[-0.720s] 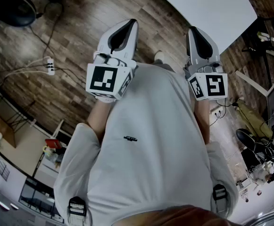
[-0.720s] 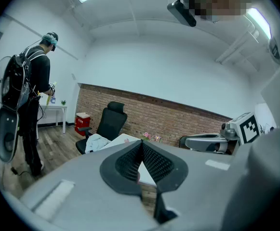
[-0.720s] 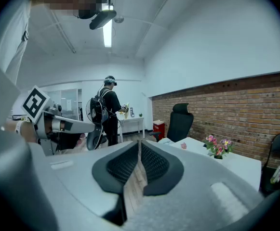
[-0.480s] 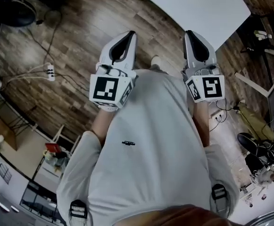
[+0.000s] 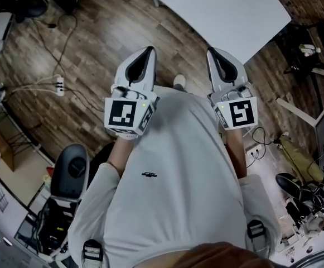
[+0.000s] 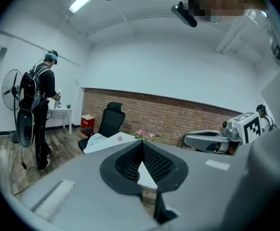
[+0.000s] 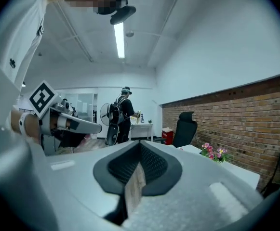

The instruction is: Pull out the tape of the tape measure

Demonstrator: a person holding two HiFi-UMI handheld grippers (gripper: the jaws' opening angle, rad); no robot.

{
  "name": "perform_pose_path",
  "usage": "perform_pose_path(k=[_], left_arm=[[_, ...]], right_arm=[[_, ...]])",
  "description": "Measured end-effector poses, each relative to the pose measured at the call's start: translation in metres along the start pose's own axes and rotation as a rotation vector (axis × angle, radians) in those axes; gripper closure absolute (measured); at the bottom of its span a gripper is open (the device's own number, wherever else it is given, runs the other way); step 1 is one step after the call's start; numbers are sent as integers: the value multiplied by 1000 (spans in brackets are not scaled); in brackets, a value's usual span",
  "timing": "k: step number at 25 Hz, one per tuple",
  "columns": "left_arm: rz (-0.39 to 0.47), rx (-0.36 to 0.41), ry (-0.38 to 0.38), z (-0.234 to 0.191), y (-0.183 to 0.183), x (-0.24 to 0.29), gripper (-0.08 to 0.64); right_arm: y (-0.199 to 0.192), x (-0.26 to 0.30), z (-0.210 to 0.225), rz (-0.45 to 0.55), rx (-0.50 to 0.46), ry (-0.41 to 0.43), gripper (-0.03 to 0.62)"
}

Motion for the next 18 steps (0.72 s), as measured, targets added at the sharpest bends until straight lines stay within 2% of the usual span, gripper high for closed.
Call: perform_pose_path(k=[3,6,13,18], left_arm=[[-5,2,13,18,-8,2,541],[-20,8,14,30,-10,3,541],[-33,-22,33,11,-6,8,541],[-9,-35,44,-1,-1,18,541]], right_arm=[[-8,-13,10,-20,-32,-11,591],[-16,-22,18,-10,-10,-20,591],[-10,-3,24,-5,26,-22,591],[-4,14,30,-15,4,-17,575]])
Point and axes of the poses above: the fingertips, and each gripper's own axes: x forward along the fingers, z to its right, y out of its top, the point moved 10 cm from there along -x, backward along the fingers, and after that the axes turned 1 degree about z, right-handed, at the moved point
